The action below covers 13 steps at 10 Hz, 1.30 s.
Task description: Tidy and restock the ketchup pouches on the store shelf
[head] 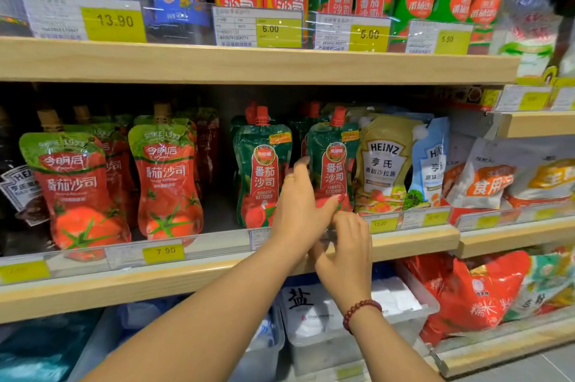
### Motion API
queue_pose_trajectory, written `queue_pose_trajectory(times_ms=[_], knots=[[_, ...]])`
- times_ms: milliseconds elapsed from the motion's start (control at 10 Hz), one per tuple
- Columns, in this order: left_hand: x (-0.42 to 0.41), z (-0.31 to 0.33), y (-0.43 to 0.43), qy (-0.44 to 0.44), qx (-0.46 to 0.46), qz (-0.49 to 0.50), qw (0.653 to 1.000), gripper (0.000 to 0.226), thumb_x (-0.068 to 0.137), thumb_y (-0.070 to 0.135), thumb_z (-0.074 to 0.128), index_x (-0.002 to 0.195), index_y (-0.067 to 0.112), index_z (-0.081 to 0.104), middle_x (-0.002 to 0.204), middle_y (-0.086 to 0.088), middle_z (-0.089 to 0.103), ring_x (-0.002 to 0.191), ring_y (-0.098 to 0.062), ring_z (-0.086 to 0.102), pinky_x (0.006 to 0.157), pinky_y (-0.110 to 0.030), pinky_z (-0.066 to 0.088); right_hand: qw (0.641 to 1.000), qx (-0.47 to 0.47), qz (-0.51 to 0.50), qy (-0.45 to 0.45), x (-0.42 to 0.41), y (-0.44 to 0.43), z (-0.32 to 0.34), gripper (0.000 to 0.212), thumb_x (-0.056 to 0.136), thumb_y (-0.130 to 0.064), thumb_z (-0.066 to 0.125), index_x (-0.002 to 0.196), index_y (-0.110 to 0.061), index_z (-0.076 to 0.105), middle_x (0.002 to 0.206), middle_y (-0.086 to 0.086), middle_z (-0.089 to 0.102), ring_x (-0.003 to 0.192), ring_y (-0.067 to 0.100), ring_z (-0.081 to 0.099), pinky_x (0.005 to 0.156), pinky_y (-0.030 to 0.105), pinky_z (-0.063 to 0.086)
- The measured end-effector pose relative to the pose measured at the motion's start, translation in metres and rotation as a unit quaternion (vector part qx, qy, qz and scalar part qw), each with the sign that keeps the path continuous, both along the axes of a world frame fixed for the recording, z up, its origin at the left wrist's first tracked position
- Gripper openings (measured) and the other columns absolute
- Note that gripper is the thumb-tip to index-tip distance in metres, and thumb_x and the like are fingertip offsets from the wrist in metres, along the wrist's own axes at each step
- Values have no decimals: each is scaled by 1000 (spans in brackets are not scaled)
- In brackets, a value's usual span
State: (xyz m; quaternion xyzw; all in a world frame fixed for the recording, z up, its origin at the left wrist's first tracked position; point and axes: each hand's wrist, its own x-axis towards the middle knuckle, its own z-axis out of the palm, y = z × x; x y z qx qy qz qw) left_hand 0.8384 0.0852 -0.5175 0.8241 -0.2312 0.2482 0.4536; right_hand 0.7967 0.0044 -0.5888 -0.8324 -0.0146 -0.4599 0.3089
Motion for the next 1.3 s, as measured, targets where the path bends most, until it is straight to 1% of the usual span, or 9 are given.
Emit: queue_pose_trajectory(times_ms=[100, 200, 400, 700, 900, 1000, 1100, 1200, 1300], knots=[[-12, -11, 37, -60, -3, -20, 998, 49, 80, 30, 68, 123, 23, 44, 118, 4, 52, 104, -5, 50, 84, -22, 43, 1000, 3, 8, -14, 0, 1, 1, 22, 75, -21, 67, 93, -16, 56, 95, -4, 56, 97, 17, 46, 82, 42, 45], [-18, -20, 86, -99, 23, 12, 995, 27, 79, 25, 69, 101, 24, 54, 97, 9, 54, 84, -3, 53, 73, -25, 47, 1000, 9, -3, -25, 2, 2, 1, 27, 74, -33, 74, 91, -19, 58, 92, -6, 58, 96, 16, 48, 83, 37, 42], [-19, -35, 140, -136, 107, 99, 980, 19, 75, 21, 75, 89, 14, 66, 86, 0, 64, 84, -24, 56, 73, -42, 45, 996, 35, -66, -58, 10, 14, 1, 41, 70, -57, 66, 81, -19, 55, 81, -7, 52, 88, 13, 44, 79, 31, 35], [-13, -43, 143, -155, 131, 118, 972, 20, 79, 38, 65, 78, 18, 66, 73, 3, 62, 73, -23, 53, 65, -33, 31, 997, 33, -74, -18, 11, 15, 6, 44, 71, -58, 66, 82, -17, 55, 81, -5, 51, 86, 13, 43, 79, 29, 30], [-27, -16, 142, 11, 160, 108, 981, 19, 73, 28, 78, 84, 15, 68, 80, -1, 64, 79, -28, 55, 70, -36, 35, 977, 48, -60, 198, -9, 16, 41, 41, 71, -53, 71, 87, -19, 53, 87, -3, 52, 92, 18, 43, 82, 33, 35], [-50, 17, 145, 144, 72, 133, 978, 28, 74, 28, 77, 97, 16, 66, 96, -2, 66, 92, -25, 57, 79, -38, 45, 944, 74, -3, 323, -23, 15, 76, 44, 71, -47, 70, 104, -21, 55, 99, -5, 55, 101, 16, 45, 85, 30, 38], [-75, 60, 149, 223, 15, 139, 965, 32, 75, 29, 76, 101, 17, 63, 103, -1, 64, 97, -22, 57, 85, -42, 46, 932, 92, 44, 348, -47, 16, 118, 52, 74, -37, 74, 117, -18, 53, 114, -2, 55, 111, 16, 46, 90, 22, 34], [-104, 111, 157, 241, 43, 129, 961, 32, 74, 26, 77, 101, 14, 64, 103, -4, 66, 100, -25, 58, 88, -44, 46, 932, 98, 74, 342, -78, 26, 171, 47, 75, -33, 75, 115, -18, 56, 116, 1, 56, 113, 19, 49, 92, 24, 35], [-123, 171, 157, 254, 16, 135, 958, 32, 73, 23, 77, 100, 12, 64, 101, -4, 66, 97, -23, 59, 86, -40, 47, 935, 114, 43, 334, -95, 27, 231, 46, 74, -32, 76, 112, -16, 57, 118, 6, 56, 115, 25, 46, 92, 26, 33]])
